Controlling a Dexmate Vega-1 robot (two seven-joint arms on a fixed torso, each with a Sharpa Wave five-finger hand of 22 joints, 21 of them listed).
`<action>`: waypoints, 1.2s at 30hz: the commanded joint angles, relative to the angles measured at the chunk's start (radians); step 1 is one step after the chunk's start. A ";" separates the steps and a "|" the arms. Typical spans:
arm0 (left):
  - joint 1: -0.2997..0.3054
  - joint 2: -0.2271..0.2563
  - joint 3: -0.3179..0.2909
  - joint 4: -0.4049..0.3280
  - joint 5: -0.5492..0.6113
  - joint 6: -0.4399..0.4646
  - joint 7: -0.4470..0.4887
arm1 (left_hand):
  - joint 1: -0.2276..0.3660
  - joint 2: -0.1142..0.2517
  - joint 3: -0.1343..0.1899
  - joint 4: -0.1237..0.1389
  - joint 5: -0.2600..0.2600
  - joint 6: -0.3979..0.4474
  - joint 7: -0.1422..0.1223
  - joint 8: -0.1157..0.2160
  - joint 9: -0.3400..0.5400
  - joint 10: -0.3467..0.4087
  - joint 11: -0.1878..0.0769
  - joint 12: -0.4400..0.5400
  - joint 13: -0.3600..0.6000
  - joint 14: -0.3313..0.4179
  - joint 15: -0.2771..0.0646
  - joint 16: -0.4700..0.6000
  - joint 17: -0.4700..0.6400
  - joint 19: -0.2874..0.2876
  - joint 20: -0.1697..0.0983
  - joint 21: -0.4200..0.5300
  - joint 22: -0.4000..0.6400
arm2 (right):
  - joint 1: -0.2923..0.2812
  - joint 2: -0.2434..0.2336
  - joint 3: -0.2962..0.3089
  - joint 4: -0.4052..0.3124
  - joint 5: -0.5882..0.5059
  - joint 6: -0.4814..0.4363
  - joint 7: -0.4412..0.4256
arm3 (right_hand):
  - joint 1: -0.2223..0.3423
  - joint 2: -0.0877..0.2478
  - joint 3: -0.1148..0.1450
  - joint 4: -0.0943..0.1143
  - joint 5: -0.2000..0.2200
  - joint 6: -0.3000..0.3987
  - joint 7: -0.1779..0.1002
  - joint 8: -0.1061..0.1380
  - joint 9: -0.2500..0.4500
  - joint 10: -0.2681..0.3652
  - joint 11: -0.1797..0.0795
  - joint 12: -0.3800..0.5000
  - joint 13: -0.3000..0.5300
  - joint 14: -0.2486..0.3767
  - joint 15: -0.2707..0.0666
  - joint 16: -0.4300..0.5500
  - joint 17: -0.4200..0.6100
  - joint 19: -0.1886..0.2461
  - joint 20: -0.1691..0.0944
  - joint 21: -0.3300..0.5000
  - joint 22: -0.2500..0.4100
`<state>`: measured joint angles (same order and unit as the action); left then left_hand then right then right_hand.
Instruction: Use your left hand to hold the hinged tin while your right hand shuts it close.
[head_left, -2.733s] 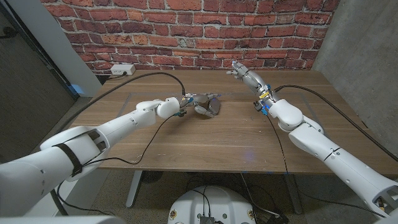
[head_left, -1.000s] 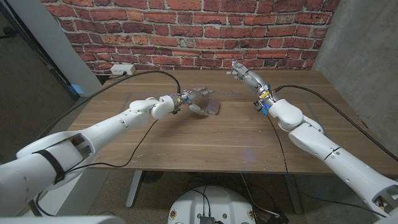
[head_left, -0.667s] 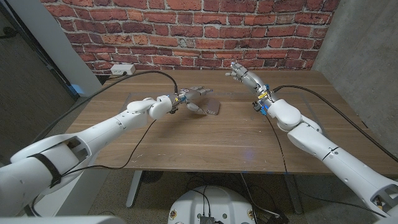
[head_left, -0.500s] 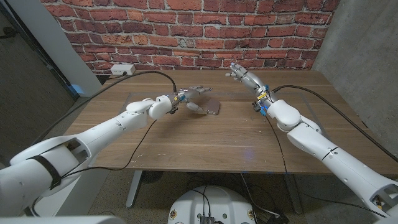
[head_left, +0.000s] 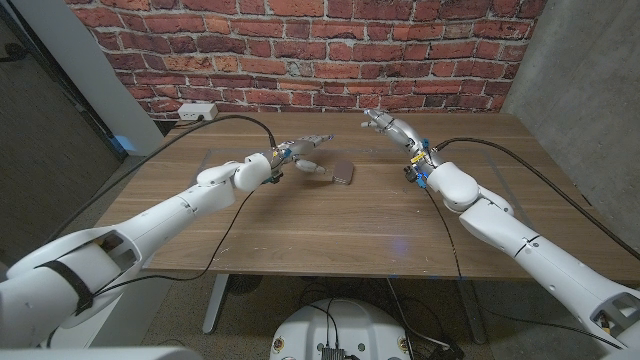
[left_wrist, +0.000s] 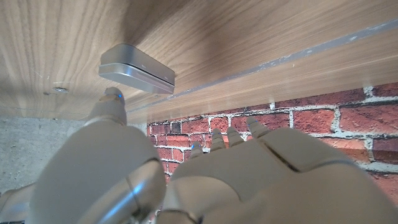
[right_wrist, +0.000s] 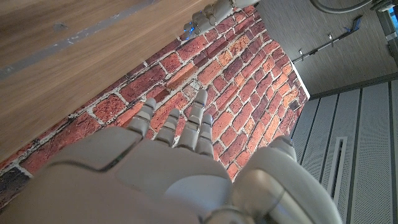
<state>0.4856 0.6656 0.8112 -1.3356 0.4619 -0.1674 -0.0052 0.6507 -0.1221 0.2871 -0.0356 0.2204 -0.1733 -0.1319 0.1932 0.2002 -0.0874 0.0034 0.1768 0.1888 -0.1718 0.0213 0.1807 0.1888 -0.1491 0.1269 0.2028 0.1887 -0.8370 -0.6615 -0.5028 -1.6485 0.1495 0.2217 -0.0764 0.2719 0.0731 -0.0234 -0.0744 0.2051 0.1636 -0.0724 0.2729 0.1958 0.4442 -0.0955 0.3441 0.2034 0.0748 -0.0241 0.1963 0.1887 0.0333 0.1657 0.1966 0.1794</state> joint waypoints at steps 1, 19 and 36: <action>0.069 0.034 -0.068 -0.065 -0.095 0.018 0.018 | -0.013 -0.014 -0.015 0.006 0.008 -0.350 0.007 0.008 0.000 -0.008 0.015 0.008 0.004 -0.137 -0.003 -0.001 0.005 -0.013 -0.002 -0.005 0.002 | 0.015 -0.008 -0.018 0.010 -0.052 -0.029 -0.011 | -0.012 0.000 -0.006 0.008 0.006 0.057 0.028 0.015 -0.002 0.016 -0.005 0.009 0.001 0.009 -0.011 0.003 0.004 0.007 -0.002 0.007 0.004; 0.234 0.030 -0.190 -0.147 -0.252 0.097 0.191 | -0.164 -0.055 -0.133 0.062 0.027 -0.263 -0.022 0.031 -0.002 0.020 0.008 0.042 0.005 -0.146 0.004 0.018 0.007 -0.061 0.007 0.005 0.005 | 0.057 -0.007 -0.054 0.035 -0.080 -0.048 0.033 | -0.028 -0.003 -0.015 0.015 0.010 0.100 0.031 0.017 -0.004 0.034 -0.012 0.013 -0.001 0.032 -0.029 0.007 0.006 0.000 -0.002 0.002 0.004; 0.330 0.053 -0.270 -0.211 -0.422 0.105 0.191 | -0.217 -0.059 -0.179 0.081 0.032 -0.245 -0.024 0.030 -0.003 0.023 -0.032 0.043 0.005 -0.135 0.000 0.020 0.007 -0.056 0.006 0.008 0.006 | 0.061 -0.019 -0.090 -0.002 -0.147 -0.105 0.037 | -0.047 0.000 -0.024 0.027 0.015 0.119 0.012 0.011 -0.005 0.026 -0.011 0.006 -0.003 0.010 -0.036 -0.003 0.007 -0.029 -0.001 -0.007 0.003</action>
<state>0.7544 0.7076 0.5945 -1.5187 0.1442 -0.0668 0.1791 0.4503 -0.1826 0.1172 0.0441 0.2446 -0.1733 -0.1501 0.2187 0.1951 -0.0619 -0.0148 0.2163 0.1885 -0.1717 0.0214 0.1927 0.1934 -0.1703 0.1270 0.2086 0.1903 -0.7784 -0.6789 -0.5726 -1.6356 0.0342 0.1496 -0.0427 0.2322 0.0676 -0.0455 -0.0523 0.2147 0.2753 -0.0535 0.2818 0.1907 0.4735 -0.1037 0.3546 0.1983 0.0892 -0.0337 0.1959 0.1933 0.0113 0.1661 0.1918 0.1792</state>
